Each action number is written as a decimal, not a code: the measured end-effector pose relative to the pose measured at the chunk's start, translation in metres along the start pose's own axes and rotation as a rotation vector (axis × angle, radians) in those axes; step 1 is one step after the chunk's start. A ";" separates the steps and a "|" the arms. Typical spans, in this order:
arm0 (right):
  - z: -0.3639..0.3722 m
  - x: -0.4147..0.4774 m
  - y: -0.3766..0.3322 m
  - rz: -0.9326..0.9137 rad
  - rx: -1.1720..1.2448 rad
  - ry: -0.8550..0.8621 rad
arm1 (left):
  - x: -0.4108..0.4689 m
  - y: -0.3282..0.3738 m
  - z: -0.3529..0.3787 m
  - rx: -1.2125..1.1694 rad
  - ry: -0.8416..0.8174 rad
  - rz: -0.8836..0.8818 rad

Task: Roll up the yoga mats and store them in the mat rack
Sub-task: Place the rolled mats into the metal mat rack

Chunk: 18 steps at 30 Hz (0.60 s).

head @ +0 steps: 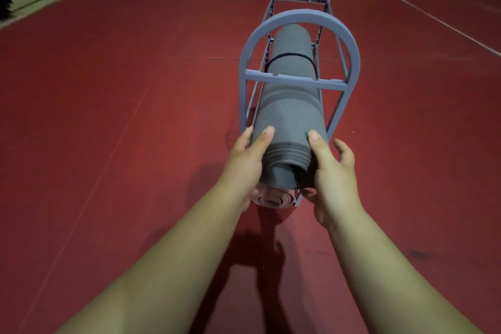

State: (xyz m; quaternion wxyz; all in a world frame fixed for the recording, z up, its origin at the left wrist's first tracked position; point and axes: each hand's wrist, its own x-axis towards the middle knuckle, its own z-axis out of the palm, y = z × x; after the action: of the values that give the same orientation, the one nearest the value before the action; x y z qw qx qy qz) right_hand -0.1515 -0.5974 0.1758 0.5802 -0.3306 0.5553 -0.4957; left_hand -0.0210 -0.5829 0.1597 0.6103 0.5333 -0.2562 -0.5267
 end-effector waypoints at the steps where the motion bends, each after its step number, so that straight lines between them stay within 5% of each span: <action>1: -0.002 -0.003 0.002 0.008 0.001 -0.010 | -0.003 0.000 -0.001 -0.008 0.001 -0.020; 18: 0.012 0.006 0.005 -0.056 0.267 -0.051 | 0.009 -0.001 0.016 -0.083 0.121 0.074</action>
State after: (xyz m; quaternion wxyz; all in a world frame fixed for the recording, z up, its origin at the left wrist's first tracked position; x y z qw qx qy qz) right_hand -0.1397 -0.6033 0.1714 0.6188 -0.2784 0.4601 -0.5726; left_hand -0.0322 -0.5975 0.1615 0.6655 0.5286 -0.2163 -0.4805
